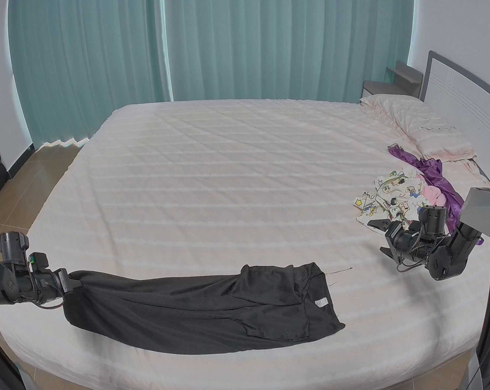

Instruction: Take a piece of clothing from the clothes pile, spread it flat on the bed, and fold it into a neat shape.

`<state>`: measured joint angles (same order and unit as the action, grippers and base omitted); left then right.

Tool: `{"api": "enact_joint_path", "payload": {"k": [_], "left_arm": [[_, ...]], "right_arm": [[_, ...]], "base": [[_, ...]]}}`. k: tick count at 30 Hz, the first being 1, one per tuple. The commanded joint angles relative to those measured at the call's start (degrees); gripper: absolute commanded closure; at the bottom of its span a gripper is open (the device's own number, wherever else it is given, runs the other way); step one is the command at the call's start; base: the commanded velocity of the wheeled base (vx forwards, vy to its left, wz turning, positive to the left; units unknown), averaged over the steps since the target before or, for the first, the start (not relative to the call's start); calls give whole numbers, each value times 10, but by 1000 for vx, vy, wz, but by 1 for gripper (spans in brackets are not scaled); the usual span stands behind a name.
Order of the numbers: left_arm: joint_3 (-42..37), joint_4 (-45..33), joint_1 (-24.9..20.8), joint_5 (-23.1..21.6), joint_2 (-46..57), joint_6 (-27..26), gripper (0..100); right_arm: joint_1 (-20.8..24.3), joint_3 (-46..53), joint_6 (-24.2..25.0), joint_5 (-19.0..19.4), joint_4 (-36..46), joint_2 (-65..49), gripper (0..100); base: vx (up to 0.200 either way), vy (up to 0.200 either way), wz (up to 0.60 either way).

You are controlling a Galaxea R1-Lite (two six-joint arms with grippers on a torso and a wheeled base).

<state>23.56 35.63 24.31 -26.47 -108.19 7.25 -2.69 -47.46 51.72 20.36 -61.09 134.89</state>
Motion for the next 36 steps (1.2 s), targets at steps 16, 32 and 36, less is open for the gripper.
{"api": "enact_joint_path", "payload": {"k": [16, 32, 36], "left_arm": [[44, -29, -434, 345, 8, 290, 100], [122, -98, -536, 389, -32, 361, 100], [132, -99, -544, 397, -33, 371, 100]], "right_arm": [[-1, 5, 1, 12, 0, -13, 0], [-1, 5, 0, 12, 0, -12, 0], [-1, 6, 0, 12, 0, -12, 0]], "base": [[0, 0, 0], [0, -113, 0], [0, -200, 0]]}}
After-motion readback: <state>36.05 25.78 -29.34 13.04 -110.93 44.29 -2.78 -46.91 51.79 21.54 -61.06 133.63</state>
